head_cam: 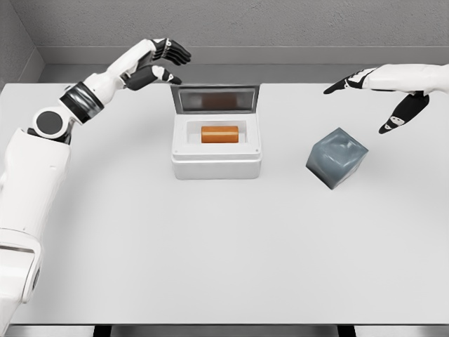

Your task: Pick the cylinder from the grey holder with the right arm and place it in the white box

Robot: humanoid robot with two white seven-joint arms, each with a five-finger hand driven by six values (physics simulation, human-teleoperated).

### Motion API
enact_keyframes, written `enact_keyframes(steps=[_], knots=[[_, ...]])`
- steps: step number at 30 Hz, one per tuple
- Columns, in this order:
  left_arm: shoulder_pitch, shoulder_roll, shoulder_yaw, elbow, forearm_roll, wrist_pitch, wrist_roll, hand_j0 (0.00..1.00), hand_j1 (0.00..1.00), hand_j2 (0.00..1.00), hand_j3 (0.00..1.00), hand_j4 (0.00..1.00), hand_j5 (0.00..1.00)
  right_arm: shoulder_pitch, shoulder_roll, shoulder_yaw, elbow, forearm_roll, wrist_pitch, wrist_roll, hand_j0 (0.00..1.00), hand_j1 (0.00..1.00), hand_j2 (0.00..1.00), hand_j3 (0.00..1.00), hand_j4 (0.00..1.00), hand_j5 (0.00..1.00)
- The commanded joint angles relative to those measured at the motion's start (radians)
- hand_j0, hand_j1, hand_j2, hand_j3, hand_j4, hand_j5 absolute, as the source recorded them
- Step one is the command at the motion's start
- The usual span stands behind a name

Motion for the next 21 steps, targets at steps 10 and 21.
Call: enact_keyframes(steps=[10,21], knots=[[0.009,0.033,0.002,-0.023,-0.006,-0.001,0.0,0.58,0.58,0.58,0.58,0.58,0.58,0.0,0.0,-0.002,0.0,-0.006,0.002,0.0,1.0,1.0,1.0,1.0,1.0,1.0],[0.166,0.313,-0.004,-0.189,0.232,-0.001,0.0,1.0,1.0,1.0,1.0,1.0,1.0,0.0,-0.002,-0.002,-0.001,-0.006,0.002,0.0,1.0,1.0,1.0,1.0,1.0,1.0]])
